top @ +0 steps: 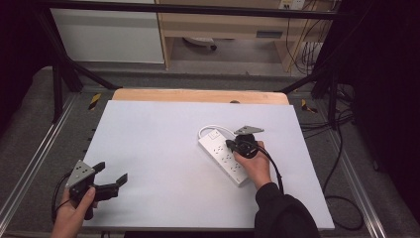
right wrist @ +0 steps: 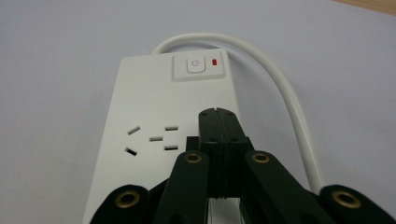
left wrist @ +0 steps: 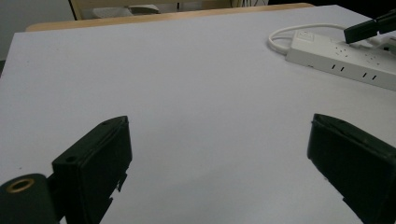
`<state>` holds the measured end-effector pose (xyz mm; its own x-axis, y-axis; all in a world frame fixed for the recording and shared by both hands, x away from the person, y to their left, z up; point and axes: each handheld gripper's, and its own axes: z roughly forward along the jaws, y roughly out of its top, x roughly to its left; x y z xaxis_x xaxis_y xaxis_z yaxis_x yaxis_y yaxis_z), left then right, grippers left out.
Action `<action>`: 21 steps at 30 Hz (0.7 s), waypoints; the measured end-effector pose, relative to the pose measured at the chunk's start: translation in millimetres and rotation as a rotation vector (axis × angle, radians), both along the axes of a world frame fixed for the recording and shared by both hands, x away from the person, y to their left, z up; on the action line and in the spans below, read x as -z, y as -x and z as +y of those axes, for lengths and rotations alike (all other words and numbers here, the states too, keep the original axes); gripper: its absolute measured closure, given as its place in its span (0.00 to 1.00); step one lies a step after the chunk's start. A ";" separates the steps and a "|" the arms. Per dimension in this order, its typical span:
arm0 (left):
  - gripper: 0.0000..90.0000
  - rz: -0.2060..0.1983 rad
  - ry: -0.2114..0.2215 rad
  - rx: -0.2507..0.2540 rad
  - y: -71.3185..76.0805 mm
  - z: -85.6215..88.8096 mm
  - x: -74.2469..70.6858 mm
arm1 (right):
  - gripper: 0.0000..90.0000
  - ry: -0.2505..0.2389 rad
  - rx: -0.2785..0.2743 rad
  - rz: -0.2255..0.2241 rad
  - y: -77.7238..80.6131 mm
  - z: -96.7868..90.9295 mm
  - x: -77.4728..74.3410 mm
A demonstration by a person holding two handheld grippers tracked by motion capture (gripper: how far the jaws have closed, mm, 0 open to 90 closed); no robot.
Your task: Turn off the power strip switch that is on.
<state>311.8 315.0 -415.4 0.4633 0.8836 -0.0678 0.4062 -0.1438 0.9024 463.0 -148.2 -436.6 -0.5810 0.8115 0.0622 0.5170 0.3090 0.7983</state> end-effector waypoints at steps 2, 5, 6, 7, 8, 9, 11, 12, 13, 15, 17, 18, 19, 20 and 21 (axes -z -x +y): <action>0.07 0.000 0.000 0.000 0.0 -0.1 0.0 | 1.00 0.000 0.001 0.002 -0.1 -0.2 -0.2; 0.07 0.001 -0.001 0.001 0.1 -0.1 0.0 | 1.00 0.000 0.000 0.004 0.1 -0.3 -0.4; 0.07 0.001 -0.001 0.001 0.1 -0.1 0.0 | 1.00 0.000 0.000 0.005 0.2 -0.3 -0.4; 0.07 0.001 -0.001 0.001 0.1 -0.1 0.0 | 1.00 0.001 0.000 0.005 0.3 -0.4 -0.4; 0.07 0.001 -0.001 0.001 0.1 0.0 0.0 | 1.00 0.000 0.000 0.006 0.3 -0.5 -0.4; 0.07 0.001 -0.001 0.001 0.1 0.0 0.0 | 1.00 -0.002 0.002 0.008 0.2 -0.6 -0.4; 0.07 0.001 -0.002 0.001 0.2 -0.1 0.0 | 1.00 -0.003 0.002 0.010 0.2 -0.9 -0.5; 0.07 0.001 0.000 0.001 0.2 -0.1 0.0 | 1.00 -0.002 0.001 0.010 0.2 -1.0 -0.5; 0.07 0.001 0.000 0.002 0.3 -0.1 -0.1 | 1.00 -0.001 0.000 0.010 0.2 -1.1 -0.6; 0.07 0.001 -0.002 0.002 0.2 -0.1 0.0 | 1.00 -0.004 -0.002 0.014 0.2 -1.7 -0.7; 0.07 0.000 -0.002 0.002 0.2 -0.2 0.0 | 1.00 -0.008 0.000 0.016 0.1 -1.8 -0.6; 0.07 0.001 -0.001 0.002 0.3 -0.3 0.0 | 1.00 -0.008 -0.001 0.018 0.1 -1.9 -0.7; 0.07 0.001 -0.003 0.002 0.3 -0.2 -0.1 | 1.00 -0.009 -0.001 0.016 0.1 -1.9 -0.5; 0.07 0.001 -0.003 0.002 0.4 -0.2 -0.1 | 1.00 -0.009 -0.001 0.017 0.2 -1.9 -0.5; 0.07 0.001 -0.003 0.002 0.4 -0.2 -0.2 | 1.00 -0.011 -0.002 0.015 0.3 -2.1 -0.3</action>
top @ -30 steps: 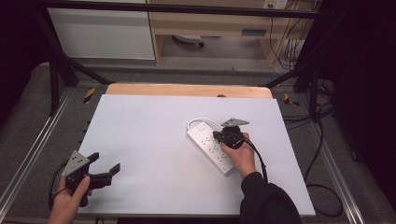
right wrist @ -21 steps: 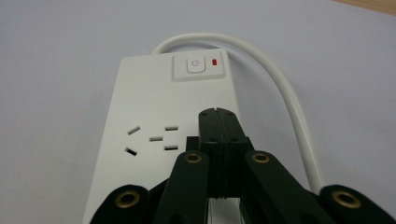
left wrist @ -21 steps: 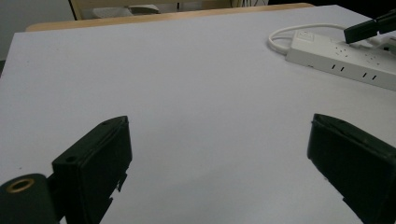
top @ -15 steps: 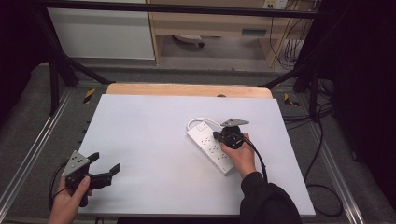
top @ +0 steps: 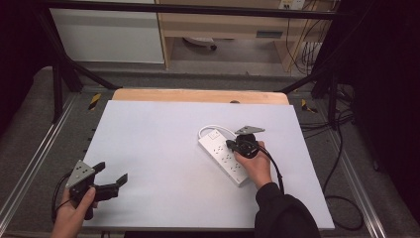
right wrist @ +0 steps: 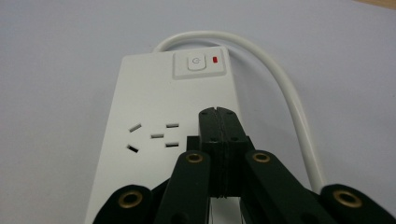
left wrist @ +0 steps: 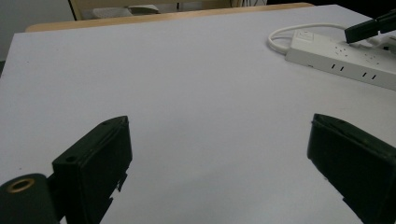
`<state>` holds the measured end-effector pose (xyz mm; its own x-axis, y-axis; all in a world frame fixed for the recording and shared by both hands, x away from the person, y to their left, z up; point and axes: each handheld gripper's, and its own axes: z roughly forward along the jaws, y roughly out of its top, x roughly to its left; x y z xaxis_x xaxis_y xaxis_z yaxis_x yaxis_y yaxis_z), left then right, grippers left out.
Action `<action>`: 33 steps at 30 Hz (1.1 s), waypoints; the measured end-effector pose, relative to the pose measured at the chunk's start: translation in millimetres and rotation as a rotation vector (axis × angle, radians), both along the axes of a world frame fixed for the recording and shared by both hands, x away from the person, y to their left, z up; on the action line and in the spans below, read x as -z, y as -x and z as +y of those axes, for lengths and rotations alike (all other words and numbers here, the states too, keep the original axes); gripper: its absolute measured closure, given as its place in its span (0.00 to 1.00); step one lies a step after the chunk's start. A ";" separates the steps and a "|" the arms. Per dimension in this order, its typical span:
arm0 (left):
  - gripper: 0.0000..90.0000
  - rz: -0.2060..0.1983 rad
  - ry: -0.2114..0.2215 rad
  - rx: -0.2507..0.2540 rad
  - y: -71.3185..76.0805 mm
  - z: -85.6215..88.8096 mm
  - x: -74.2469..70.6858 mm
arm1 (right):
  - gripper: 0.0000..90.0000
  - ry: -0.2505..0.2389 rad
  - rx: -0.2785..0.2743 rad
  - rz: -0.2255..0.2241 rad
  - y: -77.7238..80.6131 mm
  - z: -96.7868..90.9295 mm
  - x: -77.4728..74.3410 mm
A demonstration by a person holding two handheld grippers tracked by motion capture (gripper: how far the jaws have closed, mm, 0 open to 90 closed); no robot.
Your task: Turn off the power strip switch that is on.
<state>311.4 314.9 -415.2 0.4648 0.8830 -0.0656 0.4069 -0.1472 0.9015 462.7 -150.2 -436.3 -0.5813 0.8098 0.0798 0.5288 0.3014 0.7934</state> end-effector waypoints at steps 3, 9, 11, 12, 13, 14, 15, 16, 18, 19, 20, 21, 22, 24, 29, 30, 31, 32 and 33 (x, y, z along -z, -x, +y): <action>0.07 -0.001 0.000 0.000 -0.1 -0.1 0.1 | 1.00 0.000 -0.004 0.004 0.2 -0.4 0.7; 0.07 -0.002 0.000 0.001 -0.2 -0.3 0.2 | 1.00 0.001 -0.004 0.018 0.9 -2.6 1.4; 0.07 -0.003 0.000 0.001 -0.1 -0.2 0.0 | 1.00 0.001 -0.006 0.023 0.7 -3.1 1.1; 0.07 -0.002 -0.001 0.000 -0.1 -0.2 0.1 | 1.00 0.001 -0.006 0.023 0.6 -3.0 1.0; 0.07 -0.002 -0.001 0.001 -0.3 -0.2 0.2 | 1.00 0.002 -0.006 0.025 0.4 -3.0 0.8; 0.07 -0.002 -0.001 0.001 -0.3 -0.2 0.2 | 1.00 0.001 -0.006 0.024 0.2 -3.0 0.8; 0.07 -0.002 -0.001 0.001 -0.2 -0.2 0.2 | 1.00 0.001 -0.006 0.027 0.1 -3.0 0.7; 0.07 -0.002 -0.001 0.001 -0.2 -0.2 0.1 | 1.00 0.003 -0.007 0.029 0.0 -3.0 0.5; 0.07 -0.002 0.000 0.001 -0.3 -0.1 0.2 | 1.00 0.005 -0.006 0.028 -0.2 -2.7 0.3; 0.07 -0.002 0.001 0.000 -0.2 -0.2 0.1 | 1.00 0.005 -0.007 0.028 -0.4 -2.5 0.2; 0.07 -0.002 0.001 0.000 -0.1 -0.1 0.1 | 1.00 0.006 -0.005 0.027 -0.7 -2.2 0.2; 0.07 -0.002 0.000 0.000 -0.1 0.0 0.0 | 1.00 0.006 -0.005 0.026 -1.0 -2.1 0.2; 0.07 -0.003 0.000 0.000 -0.1 0.0 0.0 | 1.00 0.004 -0.004 0.027 -1.2 -1.8 0.2; 0.07 -0.002 0.001 0.000 0.0 0.1 0.0 | 1.00 0.004 -0.008 0.025 -1.8 -1.4 0.2; 0.07 -0.002 0.003 0.000 -0.1 0.6 -0.1 | 1.00 0.000 -0.012 0.021 -1.5 -0.1 -0.5; 0.07 -0.002 0.003 0.000 -0.1 0.6 -0.1 | 1.00 -0.002 -0.014 0.016 -1.5 0.0 -0.7; 0.07 -0.002 0.003 0.000 -0.1 0.6 -0.1 | 1.00 -0.003 -0.014 0.014 -1.6 0.2 -0.9; 0.07 -0.002 0.003 0.000 0.0 0.5 -0.2 | 1.00 -0.005 -0.015 0.012 -1.6 0.3 -1.0; 0.07 -0.004 0.001 0.000 0.0 0.5 -0.3 | 1.00 -0.008 -0.012 0.013 -1.5 0.6 -1.3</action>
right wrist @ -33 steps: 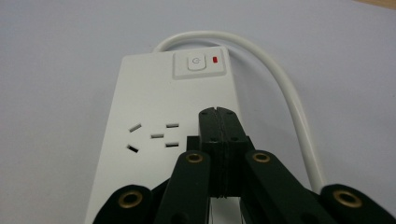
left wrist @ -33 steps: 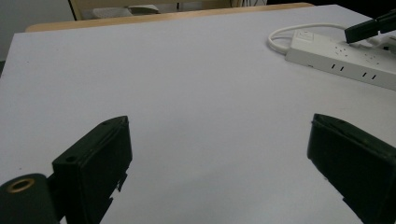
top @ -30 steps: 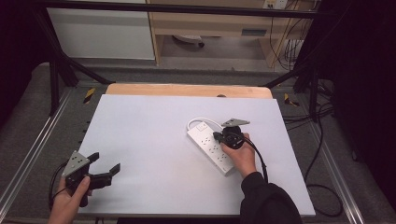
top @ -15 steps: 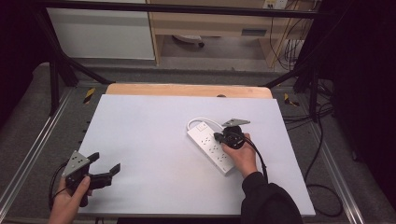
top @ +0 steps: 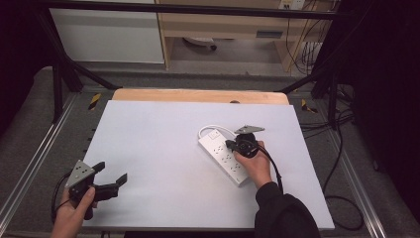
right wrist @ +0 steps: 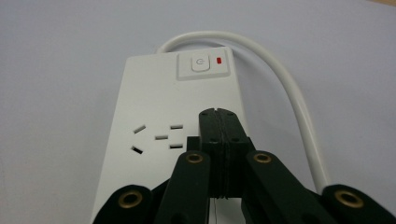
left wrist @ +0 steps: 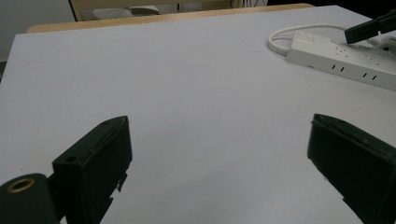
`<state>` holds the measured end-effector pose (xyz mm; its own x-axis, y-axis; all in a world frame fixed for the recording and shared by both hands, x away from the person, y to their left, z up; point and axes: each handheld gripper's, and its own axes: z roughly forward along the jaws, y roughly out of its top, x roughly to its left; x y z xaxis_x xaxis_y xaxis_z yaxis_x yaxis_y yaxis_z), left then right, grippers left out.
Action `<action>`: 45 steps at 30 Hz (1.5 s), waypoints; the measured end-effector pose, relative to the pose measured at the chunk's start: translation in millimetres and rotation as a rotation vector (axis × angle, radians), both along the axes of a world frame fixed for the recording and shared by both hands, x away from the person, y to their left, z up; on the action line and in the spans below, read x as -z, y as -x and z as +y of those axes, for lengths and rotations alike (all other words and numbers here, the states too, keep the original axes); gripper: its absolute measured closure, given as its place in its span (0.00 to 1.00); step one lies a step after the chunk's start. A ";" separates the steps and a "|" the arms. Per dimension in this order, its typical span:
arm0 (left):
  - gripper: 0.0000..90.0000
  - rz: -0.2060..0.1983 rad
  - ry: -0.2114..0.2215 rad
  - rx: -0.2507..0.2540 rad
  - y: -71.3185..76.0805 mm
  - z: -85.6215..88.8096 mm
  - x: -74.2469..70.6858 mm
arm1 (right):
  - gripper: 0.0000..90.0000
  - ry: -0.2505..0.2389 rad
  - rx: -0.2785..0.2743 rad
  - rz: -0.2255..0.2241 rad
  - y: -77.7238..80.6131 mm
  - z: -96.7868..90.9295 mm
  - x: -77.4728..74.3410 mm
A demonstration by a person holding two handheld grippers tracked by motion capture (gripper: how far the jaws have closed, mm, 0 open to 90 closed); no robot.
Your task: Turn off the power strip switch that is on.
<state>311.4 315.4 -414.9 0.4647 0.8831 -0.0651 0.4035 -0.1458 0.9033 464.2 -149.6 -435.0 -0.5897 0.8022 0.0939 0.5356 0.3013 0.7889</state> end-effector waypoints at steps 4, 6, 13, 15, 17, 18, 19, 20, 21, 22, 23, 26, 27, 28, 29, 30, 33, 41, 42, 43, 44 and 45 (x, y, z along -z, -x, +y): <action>0.07 0.001 0.000 0.000 0.0 0.2 0.0 | 1.00 -0.003 -0.004 -0.004 0.2 0.0 -1.5; 0.07 0.001 0.000 0.000 0.0 0.1 0.0 | 1.00 -0.012 0.001 -0.008 0.6 0.1 -3.0; 0.07 0.000 0.002 0.000 -0.1 0.1 0.1 | 0.92 -0.058 0.005 -0.038 3.8 0.2 -11.6; 0.07 0.000 0.002 0.001 -0.1 -0.1 0.2 | 0.90 -0.061 0.008 -0.044 4.3 0.1 -14.3; 0.07 -0.001 0.000 0.002 0.0 0.0 0.0 | 0.88 -0.064 0.006 -0.052 4.8 -0.1 -17.0; 0.07 0.002 0.000 0.001 0.1 0.0 0.0 | 0.86 -0.067 0.006 -0.055 5.1 -0.4 -18.3; 0.07 0.001 0.000 0.001 0.0 0.0 0.1 | 0.84 -0.074 0.008 -0.058 5.3 -0.4 -19.4; 0.07 0.000 0.001 0.001 -0.1 -0.1 0.2 | 0.81 -0.076 0.007 -0.058 5.5 -0.7 -20.6; 0.07 0.002 0.000 0.001 0.0 -0.1 0.1 | 0.79 -0.075 0.006 -0.066 5.1 -1.1 -21.2; 0.07 0.000 0.000 0.001 0.0 -0.2 0.1 | 0.77 -0.081 0.010 -0.064 5.2 -1.0 -22.1; 0.07 0.000 -0.001 0.001 0.0 -0.2 0.1 | 0.75 -0.080 0.009 -0.064 5.4 -1.5 -23.0; 0.07 0.002 -0.002 0.001 0.0 -0.1 0.1 | 0.67 -0.090 0.016 -0.065 6.1 -1.8 -25.6; 0.07 0.003 -0.002 0.001 0.0 -0.1 0.1 | 0.66 -0.092 0.014 -0.064 6.3 -2.3 -26.5; 0.07 0.002 -0.001 0.001 0.0 -0.2 0.2 | 0.62 -0.093 0.010 -0.069 6.2 -2.6 -27.3; 0.07 0.002 -0.003 0.001 -0.1 -0.2 0.2 | 0.59 -0.095 0.008 -0.067 6.2 -2.7 -28.2; 0.07 0.002 -0.003 0.001 -0.1 -0.2 0.2 | 0.56 -0.092 0.011 -0.068 6.2 -3.1 -29.2; 0.07 0.003 -0.003 0.002 0.0 -0.3 0.2 | 0.48 -0.096 0.022 -0.070 5.9 -4.4 -32.2; 0.07 0.002 -0.003 0.001 -0.1 -0.1 0.2 | 0.27 -0.100 0.034 -0.069 4.3 -6.3 -39.6; 0.07 0.002 -0.002 0.001 -0.2 -0.2 0.3 | 0.24 -0.101 0.036 -0.071 4.4 -6.7 -40.5; 0.07 0.004 -0.003 0.001 0.0 -0.2 0.2 | 0.22 -0.106 0.039 -0.072 4.4 -6.8 -41.2; 0.07 0.003 -0.004 0.001 0.0 -0.2 0.2 | 0.20 -0.106 0.039 -0.069 4.5 -7.4 -41.8; 0.07 0.004 -0.003 0.002 0.0 -0.3 0.2 | 0.17 -0.107 0.041 -0.071 4.4 -7.7 -42.3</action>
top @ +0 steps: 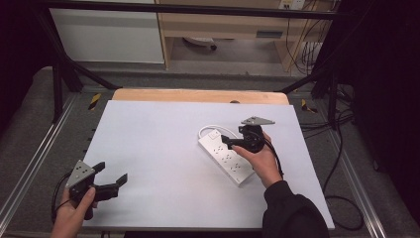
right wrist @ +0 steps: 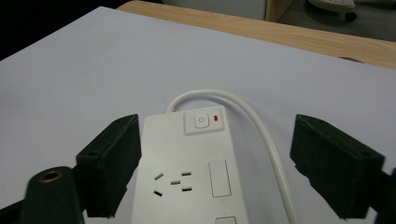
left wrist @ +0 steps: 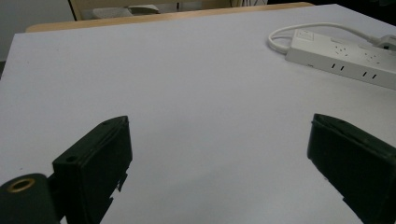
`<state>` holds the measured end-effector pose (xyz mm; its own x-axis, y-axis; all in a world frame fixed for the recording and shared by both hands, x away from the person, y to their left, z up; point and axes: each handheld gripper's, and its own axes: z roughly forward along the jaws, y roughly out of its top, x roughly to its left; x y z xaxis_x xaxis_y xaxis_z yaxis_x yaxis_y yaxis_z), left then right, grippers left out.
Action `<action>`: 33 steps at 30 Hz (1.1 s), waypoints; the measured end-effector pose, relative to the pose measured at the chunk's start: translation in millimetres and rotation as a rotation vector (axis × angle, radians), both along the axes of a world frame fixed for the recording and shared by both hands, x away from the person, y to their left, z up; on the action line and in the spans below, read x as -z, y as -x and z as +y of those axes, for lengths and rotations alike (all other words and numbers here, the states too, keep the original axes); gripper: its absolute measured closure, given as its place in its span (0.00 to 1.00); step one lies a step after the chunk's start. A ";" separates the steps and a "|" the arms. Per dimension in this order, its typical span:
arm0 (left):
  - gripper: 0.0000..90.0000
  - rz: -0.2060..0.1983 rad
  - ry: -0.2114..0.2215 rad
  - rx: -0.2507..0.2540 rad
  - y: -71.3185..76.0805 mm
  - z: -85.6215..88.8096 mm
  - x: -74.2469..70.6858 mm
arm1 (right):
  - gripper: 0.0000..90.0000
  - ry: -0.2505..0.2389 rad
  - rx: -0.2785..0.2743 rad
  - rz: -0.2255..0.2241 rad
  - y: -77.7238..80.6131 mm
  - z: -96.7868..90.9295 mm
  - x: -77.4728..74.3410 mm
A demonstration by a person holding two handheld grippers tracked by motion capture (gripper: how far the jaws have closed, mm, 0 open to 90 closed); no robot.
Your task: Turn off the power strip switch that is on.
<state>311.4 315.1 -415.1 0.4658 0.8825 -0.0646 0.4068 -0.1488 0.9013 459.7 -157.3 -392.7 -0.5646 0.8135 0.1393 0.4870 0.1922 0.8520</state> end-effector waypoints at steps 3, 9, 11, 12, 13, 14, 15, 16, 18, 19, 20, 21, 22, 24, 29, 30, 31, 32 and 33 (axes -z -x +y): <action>0.07 0.000 0.001 0.000 -0.1 0.1 0.1 | 0.11 -0.001 0.007 0.001 0.3 -1.6 -1.6; 0.07 -0.002 0.001 -0.001 -0.2 0.2 0.0 | 0.06 0.005 0.024 -0.029 1.2 -4.9 -8.3; 0.07 0.000 0.001 -0.001 -0.1 0.2 0.0 | 0.06 -0.003 0.039 -0.045 1.7 -6.3 -11.3; 0.07 -0.001 0.002 -0.001 0.0 0.2 0.0 | 0.06 -0.007 0.039 -0.051 1.9 -7.6 -12.7; 0.07 -0.001 0.002 -0.001 0.0 0.3 0.0 | 0.06 -0.010 0.039 -0.053 2.2 -8.8 -14.2; 0.07 -0.001 0.002 -0.001 0.0 0.3 0.0 | 0.06 -0.012 0.041 -0.059 2.4 -10.1 -15.7; 0.07 -0.002 0.002 -0.002 0.0 0.2 -0.1 | 0.06 -0.013 0.044 -0.064 2.9 -11.2 -17.3; 0.07 -0.003 0.002 -0.002 0.1 0.2 -0.1 | 0.06 -0.015 0.046 -0.069 3.6 -12.4 -18.8; 0.07 -0.005 0.002 -0.002 0.1 0.2 -0.1 | 0.05 -0.023 0.046 -0.080 4.7 -15.1 -21.3; 0.07 -0.005 0.000 -0.002 0.1 0.4 -0.2 | 0.06 -0.022 0.047 -0.088 5.0 -16.6 -22.2; 0.07 -0.005 0.001 -0.002 0.1 0.4 -0.2 | 0.06 -0.025 0.049 -0.090 5.9 -17.9 -23.5; 0.07 -0.006 0.001 -0.002 0.1 0.4 -0.2 | 0.05 -0.029 0.047 -0.096 6.5 -19.4 -24.6; 0.07 -0.006 0.002 -0.002 0.1 0.4 -0.3 | 0.05 -0.032 0.046 -0.100 7.2 -20.9 -25.7; 0.07 -0.005 0.002 0.000 0.2 0.5 -0.4 | 0.05 -0.033 0.049 -0.111 8.7 -24.2 -28.0; 0.07 -0.009 0.003 -0.003 0.3 0.6 -0.5 | 0.04 -0.046 0.061 -0.132 12.5 -35.1 -32.6; 0.07 -0.010 0.003 -0.003 0.3 0.6 -0.6 | 0.04 -0.047 0.064 -0.138 13.2 -37.9 -33.4; 0.07 -0.009 0.004 -0.002 0.3 0.6 -0.5 | 0.04 -0.050 0.068 -0.139 14.2 -40.5 -34.3; 0.07 -0.009 0.004 -0.003 0.4 0.5 -0.5 | 0.04 -0.050 0.072 -0.145 15.0 -43.4 -35.3; 0.07 -0.009 0.004 -0.003 0.4 0.5 -0.6 | 0.04 -0.052 0.077 -0.149 15.9 -46.4 -36.3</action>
<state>311.1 315.6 -414.6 0.4642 0.8834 -0.0641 0.3989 -0.1439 0.9056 443.9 -203.7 -356.4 -0.5182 0.8492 0.1017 0.3659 0.1127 0.9238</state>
